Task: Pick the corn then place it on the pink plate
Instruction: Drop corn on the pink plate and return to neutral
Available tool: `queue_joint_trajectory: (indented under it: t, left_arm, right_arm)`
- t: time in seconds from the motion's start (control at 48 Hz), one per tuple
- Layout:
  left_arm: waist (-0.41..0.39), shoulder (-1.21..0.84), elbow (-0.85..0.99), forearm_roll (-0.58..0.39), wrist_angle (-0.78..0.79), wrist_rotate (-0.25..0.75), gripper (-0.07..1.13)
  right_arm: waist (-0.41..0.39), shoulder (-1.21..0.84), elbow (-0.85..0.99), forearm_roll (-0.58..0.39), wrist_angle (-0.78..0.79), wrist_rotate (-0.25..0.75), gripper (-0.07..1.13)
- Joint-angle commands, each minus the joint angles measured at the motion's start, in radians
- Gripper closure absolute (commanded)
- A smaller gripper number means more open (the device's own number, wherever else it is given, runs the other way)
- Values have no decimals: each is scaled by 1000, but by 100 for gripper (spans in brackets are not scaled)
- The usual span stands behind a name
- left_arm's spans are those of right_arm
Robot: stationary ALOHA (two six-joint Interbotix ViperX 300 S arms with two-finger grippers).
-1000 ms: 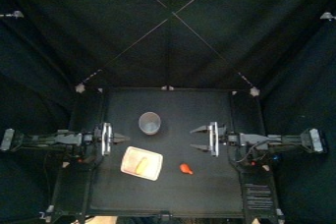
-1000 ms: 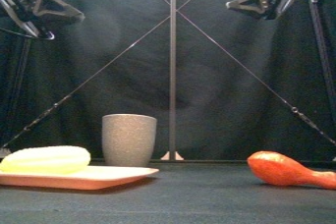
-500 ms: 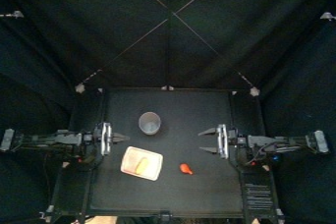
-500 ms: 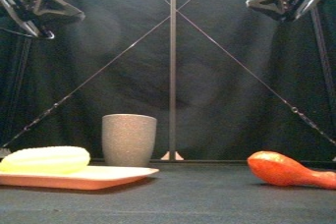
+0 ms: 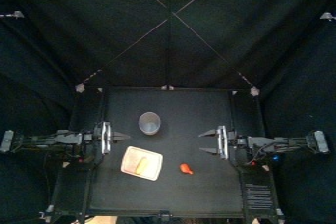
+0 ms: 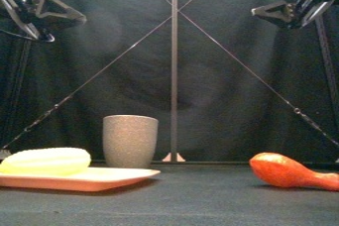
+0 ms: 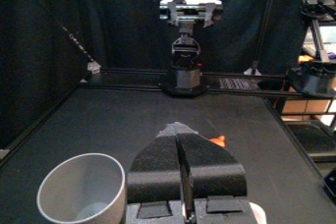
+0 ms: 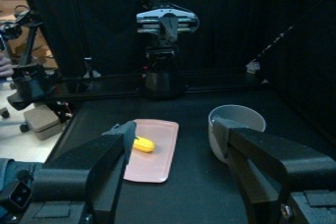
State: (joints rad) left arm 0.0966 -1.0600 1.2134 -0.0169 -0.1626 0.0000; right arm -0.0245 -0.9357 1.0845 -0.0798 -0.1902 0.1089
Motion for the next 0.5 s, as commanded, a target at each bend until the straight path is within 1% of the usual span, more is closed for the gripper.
queue_joint_trajectory:
  t: [0.021, 0.5]
  left_arm:
    - [8, 0, -17, -11, -9, 3, 109]
    - [8, 2, -15, -6, -9, 5, 109]
  right_arm:
    - [-3, 5, -11, 0, -9, -2, 9]
    - [-8, 5, -6, 0, -9, -3, 9]
